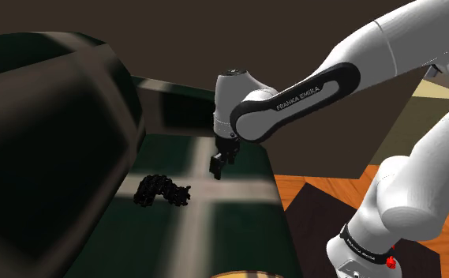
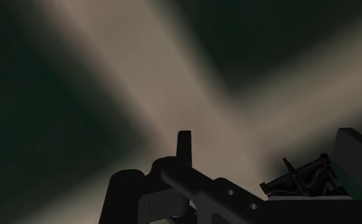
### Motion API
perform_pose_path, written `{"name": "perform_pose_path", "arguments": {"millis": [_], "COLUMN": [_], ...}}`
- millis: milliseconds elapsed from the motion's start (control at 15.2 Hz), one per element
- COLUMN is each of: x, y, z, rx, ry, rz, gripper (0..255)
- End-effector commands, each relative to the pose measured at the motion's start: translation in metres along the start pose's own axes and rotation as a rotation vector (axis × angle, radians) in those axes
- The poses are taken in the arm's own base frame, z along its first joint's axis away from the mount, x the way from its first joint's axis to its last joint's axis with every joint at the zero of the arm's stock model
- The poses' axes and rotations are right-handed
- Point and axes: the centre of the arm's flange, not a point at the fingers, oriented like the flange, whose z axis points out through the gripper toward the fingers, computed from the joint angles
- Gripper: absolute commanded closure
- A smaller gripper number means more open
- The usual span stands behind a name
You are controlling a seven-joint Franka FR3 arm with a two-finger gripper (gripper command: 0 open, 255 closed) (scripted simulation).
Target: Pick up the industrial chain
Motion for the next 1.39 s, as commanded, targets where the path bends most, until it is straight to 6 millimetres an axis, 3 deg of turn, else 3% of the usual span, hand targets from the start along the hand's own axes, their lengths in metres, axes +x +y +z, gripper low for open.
{"name": "perform_pose_path", "arguments": {"millis": [0,726,1320], "x": [0.015,0.091,0.091], "y": [-0.017,-0.096,-0.096], "z": [0.016,0.094,0.134], "rx": [0.006,0.032,0.032], "ry": [0.005,0.026,0.026], "rz": [-0.010,-0.063,-0.063], "gripper": [0,0,0]}}
